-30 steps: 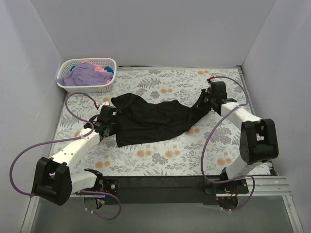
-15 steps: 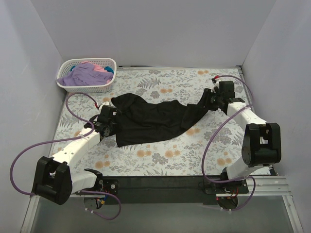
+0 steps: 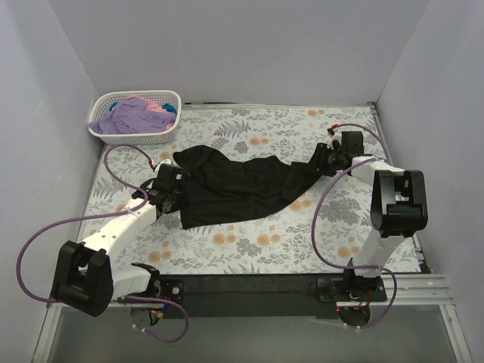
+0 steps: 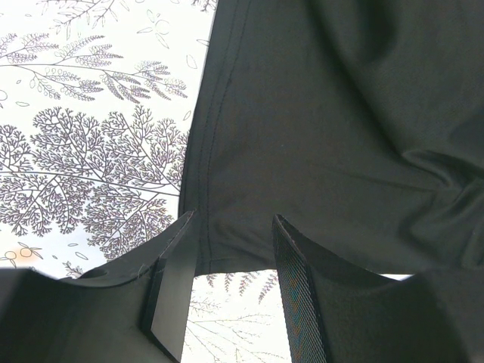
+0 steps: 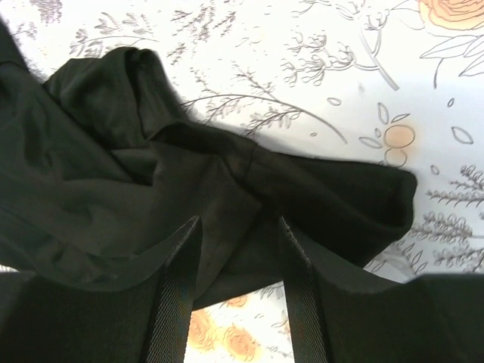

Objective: Fold and stack the t-shirts
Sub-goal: Flatten the tshirt out

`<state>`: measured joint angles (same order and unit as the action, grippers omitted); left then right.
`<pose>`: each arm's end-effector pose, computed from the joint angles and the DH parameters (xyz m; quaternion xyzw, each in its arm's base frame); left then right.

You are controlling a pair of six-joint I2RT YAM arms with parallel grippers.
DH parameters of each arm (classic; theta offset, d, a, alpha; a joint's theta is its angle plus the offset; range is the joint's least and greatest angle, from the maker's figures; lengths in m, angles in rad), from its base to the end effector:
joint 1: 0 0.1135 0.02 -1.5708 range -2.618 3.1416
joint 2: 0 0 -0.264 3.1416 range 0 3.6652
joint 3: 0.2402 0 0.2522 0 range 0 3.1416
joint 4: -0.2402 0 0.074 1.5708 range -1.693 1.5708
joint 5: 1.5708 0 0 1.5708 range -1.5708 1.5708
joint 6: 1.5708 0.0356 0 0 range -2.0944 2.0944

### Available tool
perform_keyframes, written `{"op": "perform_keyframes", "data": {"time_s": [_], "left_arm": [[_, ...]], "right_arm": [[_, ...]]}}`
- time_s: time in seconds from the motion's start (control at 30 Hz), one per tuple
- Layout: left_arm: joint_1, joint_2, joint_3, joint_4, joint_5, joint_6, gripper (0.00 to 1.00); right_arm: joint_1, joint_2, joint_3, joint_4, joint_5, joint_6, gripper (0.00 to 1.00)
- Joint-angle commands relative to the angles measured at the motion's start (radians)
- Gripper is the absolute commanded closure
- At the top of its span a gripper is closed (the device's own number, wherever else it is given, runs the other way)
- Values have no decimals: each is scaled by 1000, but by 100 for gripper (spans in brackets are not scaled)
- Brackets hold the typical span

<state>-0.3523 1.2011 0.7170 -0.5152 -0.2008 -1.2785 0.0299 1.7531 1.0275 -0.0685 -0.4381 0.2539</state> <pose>0.2167 -0.0721 0.2072 -0.4517 0.8415 -0.1382 0.2623 0.3648 0.0260 0.1797 0.0192 0.9070 0.2514 0.3375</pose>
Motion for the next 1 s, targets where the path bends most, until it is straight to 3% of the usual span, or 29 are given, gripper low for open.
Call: {"op": "perform_keyframes", "data": {"time_s": [0.0, 0.43, 0.63, 0.77, 0.87, 0.97], "left_arm": [[6, 0, 1, 14, 0, 10, 58], [6, 23, 6, 14, 11, 15, 58], [6, 22, 2, 14, 9, 13, 58], [6, 20, 1, 14, 14, 15, 58], [6, 18, 2, 14, 14, 15, 58], [4, 15, 1, 14, 23, 15, 58]], "right_arm": [[-12, 35, 52, 58, -33, -38, 48], [-15, 106, 20, 194, -200, -19, 50], [-13, 125, 23, 193, -214, -19, 59], [-16, 131, 9, 191, -202, -34, 72], [-19, 74, -26, 184, -165, -36, 99], [-19, -64, -61, 102, -24, -15, 99]]}}
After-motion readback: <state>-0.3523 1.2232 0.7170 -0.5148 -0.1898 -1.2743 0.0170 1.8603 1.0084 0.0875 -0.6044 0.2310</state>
